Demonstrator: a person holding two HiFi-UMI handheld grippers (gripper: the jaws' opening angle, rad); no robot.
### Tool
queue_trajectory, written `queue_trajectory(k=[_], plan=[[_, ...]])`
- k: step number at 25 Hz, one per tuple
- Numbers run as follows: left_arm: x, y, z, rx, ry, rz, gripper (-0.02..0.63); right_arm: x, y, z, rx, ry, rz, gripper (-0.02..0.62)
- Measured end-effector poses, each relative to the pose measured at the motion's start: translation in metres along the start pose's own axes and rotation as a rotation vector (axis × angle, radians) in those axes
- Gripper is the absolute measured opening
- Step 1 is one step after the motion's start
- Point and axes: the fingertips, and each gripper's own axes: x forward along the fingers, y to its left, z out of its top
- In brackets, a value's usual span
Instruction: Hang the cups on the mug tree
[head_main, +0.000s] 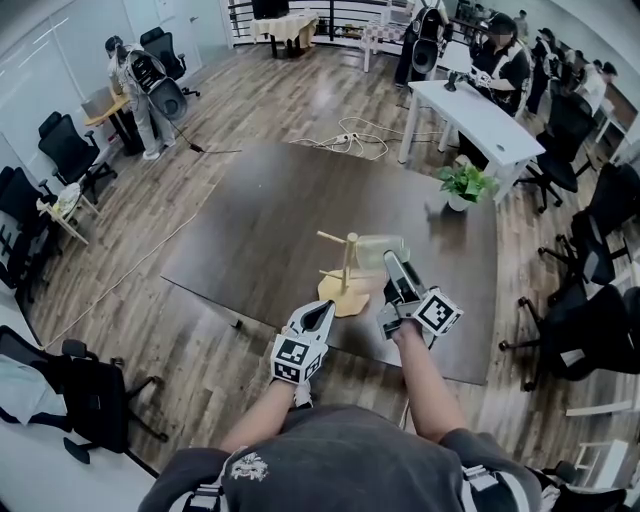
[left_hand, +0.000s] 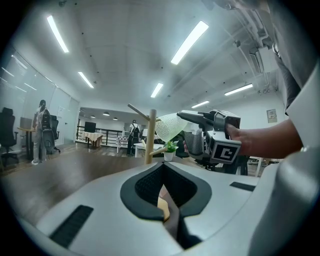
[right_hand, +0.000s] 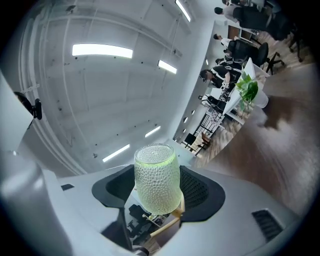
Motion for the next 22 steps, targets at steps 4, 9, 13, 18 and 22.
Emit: queue_trajectory(k=[4,9,13,18,22], plan=[[-0.001,0.001,0.0,-0.001,0.006,0.006,0.006,-0.001,-0.004,0.0,0.036,0.01,0.02,0.298],[0.001,-0.003,0.001,-0.003,0.006,-0.008,0.006,-0.001,-0.006,0.001,0.058,0.019,0.031,0.298],[0.002,-0.005,0.004,0.006,0.003,-0.012,0.006,-0.002,-0.002,0.004,0.017,0.005,0.023,0.299],[0.003,0.001,0.009,0.008,-0.004,0.0,0.006,-0.009,-0.007,0.008,-0.031,-0.014,-0.033,0.319],[0.004,-0.005,0.008,0.004,0.003,-0.021,0.006,-0.024,-0.012,0.008,-0.051,-0.023,-0.07,0.322]])
